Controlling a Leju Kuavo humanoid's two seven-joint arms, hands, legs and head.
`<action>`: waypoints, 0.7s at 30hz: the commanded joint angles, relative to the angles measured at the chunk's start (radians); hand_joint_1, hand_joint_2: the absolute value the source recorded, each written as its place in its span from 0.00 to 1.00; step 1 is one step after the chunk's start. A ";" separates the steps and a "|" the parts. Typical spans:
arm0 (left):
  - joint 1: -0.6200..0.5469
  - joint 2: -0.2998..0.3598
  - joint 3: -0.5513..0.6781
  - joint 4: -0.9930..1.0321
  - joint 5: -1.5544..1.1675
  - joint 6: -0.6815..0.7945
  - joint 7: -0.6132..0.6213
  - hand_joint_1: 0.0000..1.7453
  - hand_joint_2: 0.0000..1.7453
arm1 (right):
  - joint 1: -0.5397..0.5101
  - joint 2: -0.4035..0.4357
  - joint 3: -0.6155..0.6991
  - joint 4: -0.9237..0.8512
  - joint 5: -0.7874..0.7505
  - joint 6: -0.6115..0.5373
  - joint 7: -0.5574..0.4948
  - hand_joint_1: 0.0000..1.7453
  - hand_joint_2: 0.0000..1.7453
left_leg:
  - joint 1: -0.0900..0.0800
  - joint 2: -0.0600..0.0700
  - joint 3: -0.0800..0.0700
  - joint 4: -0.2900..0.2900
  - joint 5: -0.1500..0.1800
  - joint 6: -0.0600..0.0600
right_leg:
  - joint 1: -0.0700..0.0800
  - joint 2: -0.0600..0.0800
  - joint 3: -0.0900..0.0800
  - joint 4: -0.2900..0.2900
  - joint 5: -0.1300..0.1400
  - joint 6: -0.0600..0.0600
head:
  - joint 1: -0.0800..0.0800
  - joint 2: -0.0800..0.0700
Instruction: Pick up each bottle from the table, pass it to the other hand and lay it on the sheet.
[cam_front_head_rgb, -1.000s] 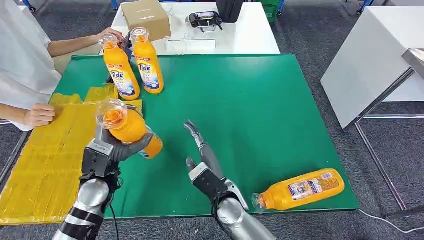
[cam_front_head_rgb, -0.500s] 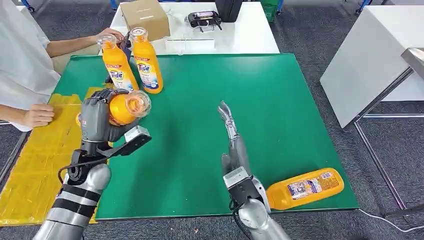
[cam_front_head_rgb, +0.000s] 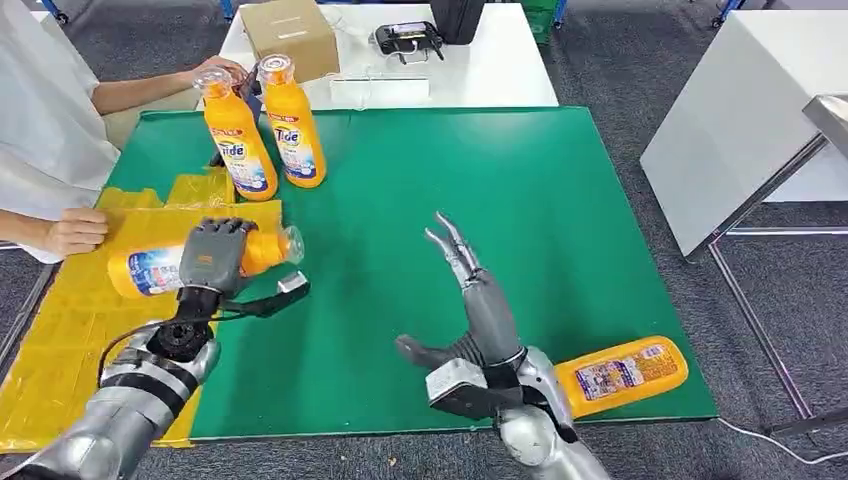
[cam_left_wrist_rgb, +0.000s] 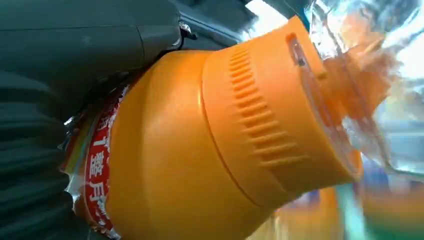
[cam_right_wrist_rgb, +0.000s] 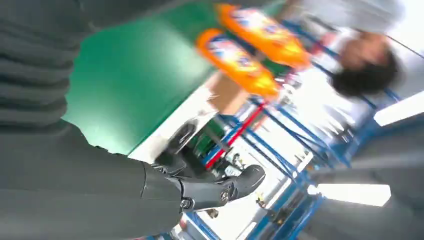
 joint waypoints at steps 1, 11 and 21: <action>-0.007 -0.020 -0.096 0.360 0.013 -0.029 0.016 1.00 1.00 | 0.007 -0.179 0.023 0.029 0.139 0.040 0.058 0.00 1.00 | 0.001 -0.001 0.006 -0.002 -0.002 -0.001 | 0.000 0.003 0.006 -0.002 -0.001 -0.001 | 0.000 0.000; 0.047 -0.093 0.165 0.348 0.194 0.012 -0.122 0.00 1.00 | 0.109 -0.321 0.025 -0.017 0.279 0.093 0.106 0.00 1.00 | 0.000 -0.004 0.014 -0.003 -0.005 -0.004 | -0.001 0.004 0.014 -0.003 -0.002 -0.002 | 0.000 0.000; 0.150 -0.125 0.449 0.005 0.635 0.000 -0.483 0.00 1.00 | 0.264 -0.569 -0.033 -0.144 0.216 0.197 0.068 0.00 1.00 | 0.000 -0.009 0.016 0.000 -0.005 -0.003 | -0.001 0.001 0.017 -0.001 -0.004 -0.002 | 0.000 0.000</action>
